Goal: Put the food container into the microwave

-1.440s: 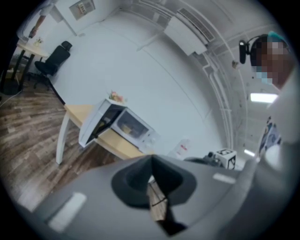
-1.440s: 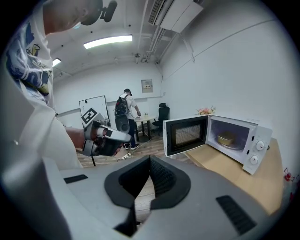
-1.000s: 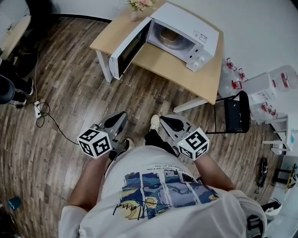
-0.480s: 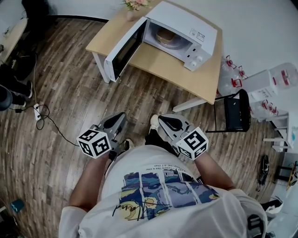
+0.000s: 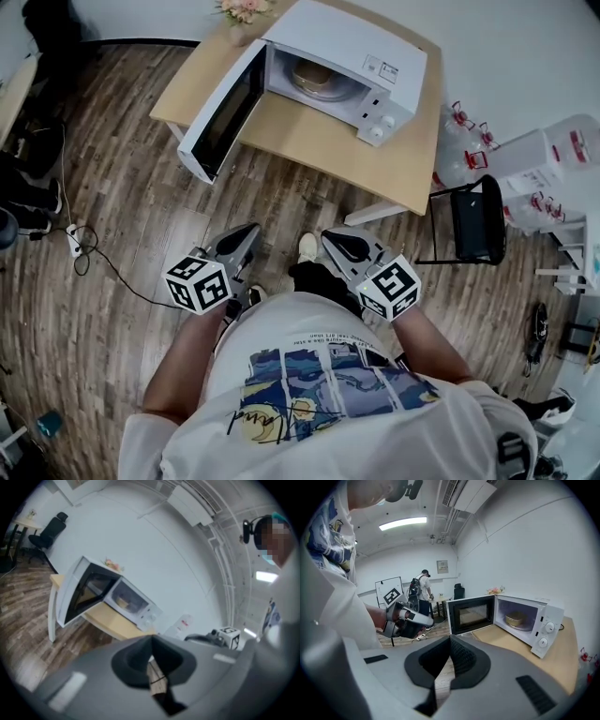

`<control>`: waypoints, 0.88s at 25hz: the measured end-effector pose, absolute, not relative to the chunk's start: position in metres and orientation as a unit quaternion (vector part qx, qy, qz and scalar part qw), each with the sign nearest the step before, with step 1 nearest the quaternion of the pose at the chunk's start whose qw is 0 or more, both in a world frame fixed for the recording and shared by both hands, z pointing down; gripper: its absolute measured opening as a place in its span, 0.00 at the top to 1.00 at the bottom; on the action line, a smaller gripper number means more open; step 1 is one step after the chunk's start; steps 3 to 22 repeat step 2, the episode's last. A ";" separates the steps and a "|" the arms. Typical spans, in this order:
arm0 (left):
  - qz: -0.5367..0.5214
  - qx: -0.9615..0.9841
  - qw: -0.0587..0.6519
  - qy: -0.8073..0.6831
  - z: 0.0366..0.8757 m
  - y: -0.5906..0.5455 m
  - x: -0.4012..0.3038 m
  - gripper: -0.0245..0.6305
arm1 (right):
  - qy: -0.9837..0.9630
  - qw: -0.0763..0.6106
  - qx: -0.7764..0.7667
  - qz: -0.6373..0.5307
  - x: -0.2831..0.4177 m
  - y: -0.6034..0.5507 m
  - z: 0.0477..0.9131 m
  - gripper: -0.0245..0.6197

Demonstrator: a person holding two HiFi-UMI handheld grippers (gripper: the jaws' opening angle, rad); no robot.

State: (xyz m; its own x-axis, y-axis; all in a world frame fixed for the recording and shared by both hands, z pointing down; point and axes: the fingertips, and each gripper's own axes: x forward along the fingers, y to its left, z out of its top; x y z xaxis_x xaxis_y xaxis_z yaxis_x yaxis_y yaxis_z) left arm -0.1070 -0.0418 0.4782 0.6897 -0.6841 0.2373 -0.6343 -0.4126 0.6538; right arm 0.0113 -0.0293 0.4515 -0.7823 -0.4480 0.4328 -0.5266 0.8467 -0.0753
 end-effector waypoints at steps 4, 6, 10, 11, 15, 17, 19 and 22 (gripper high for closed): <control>-0.028 0.841 0.372 -0.391 0.483 -0.061 -0.093 0.95 | -0.938 0.203 0.263 0.098 0.023 -0.046 0.454 0.95; -0.028 0.841 0.372 -0.391 0.483 -0.061 -0.093 0.95 | -0.938 0.203 0.263 0.098 0.023 -0.046 0.454 0.95; -0.028 0.841 0.372 -0.391 0.483 -0.061 -0.093 0.95 | -0.938 0.203 0.263 0.098 0.023 -0.046 0.454 0.95; -0.028 0.841 0.372 -0.391 0.483 -0.061 -0.093 0.95 | -0.938 0.203 0.263 0.098 0.023 -0.046 0.454 0.95; -0.028 0.841 0.372 -0.391 0.483 -0.061 -0.093 0.95 | -0.938 0.203 0.263 0.098 0.023 -0.046 0.454 0.95; -0.028 0.841 0.372 -0.391 0.483 -0.061 -0.093 0.95 | -0.938 0.203 0.263 0.098 0.023 -0.046 0.454 0.95; -0.028 0.841 0.372 -0.391 0.483 -0.061 -0.093 0.95 | -0.938 0.203 0.263 0.098 0.023 -0.046 0.454 0.95; -0.028 0.841 0.372 -0.391 0.483 -0.061 -0.093 0.95 | -0.938 0.203 0.263 0.098 0.023 -0.046 0.454 0.95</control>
